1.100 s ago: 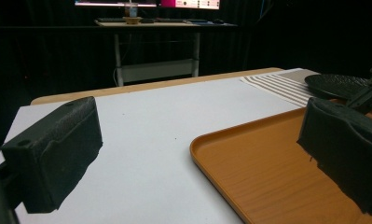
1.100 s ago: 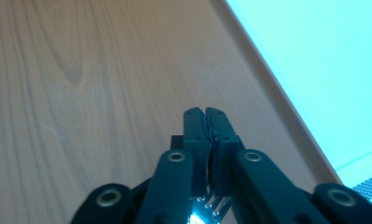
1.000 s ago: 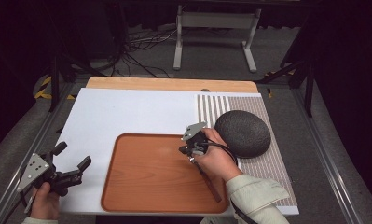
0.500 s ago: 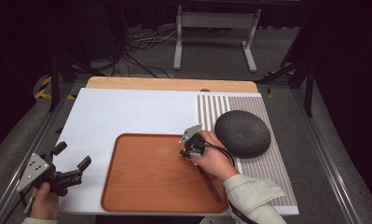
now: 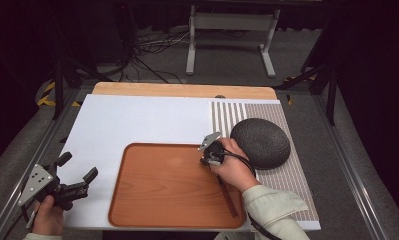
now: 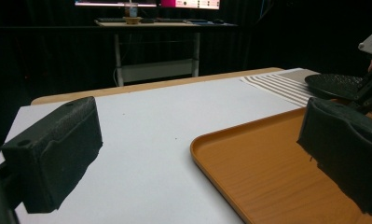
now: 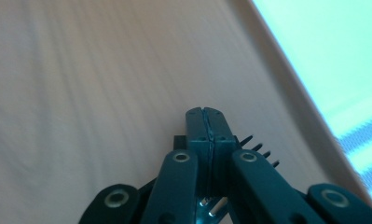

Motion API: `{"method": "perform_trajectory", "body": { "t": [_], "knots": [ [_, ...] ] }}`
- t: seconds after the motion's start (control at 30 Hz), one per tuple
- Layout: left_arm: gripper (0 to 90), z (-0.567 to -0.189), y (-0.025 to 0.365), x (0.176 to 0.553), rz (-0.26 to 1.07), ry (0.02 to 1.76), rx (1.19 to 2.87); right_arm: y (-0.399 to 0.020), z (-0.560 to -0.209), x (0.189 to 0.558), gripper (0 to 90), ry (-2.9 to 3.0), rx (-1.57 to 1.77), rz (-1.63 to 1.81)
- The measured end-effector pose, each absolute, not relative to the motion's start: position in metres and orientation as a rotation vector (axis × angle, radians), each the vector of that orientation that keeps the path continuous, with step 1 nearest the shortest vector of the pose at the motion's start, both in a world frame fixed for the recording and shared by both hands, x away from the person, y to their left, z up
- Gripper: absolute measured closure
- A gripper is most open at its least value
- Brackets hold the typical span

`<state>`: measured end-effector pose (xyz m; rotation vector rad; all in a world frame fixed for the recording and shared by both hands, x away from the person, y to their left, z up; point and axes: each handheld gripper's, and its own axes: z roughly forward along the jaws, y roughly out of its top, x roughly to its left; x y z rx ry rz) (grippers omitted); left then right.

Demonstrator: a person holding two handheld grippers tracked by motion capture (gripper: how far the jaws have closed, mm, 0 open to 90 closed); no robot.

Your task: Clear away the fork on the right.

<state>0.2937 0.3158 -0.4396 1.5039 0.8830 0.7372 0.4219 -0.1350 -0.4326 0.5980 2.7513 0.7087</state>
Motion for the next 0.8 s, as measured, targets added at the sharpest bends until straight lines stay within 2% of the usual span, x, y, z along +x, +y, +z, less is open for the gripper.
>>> {"method": "perform_trajectory", "body": {
  "t": [0.8],
  "knots": [
    [0.2, -0.440, 0.315, 0.294, 0.731, 0.888, 1.505, -0.172, -0.429, 0.431, 90.0, 2.694, 0.745, 0.638]
  ]
}}
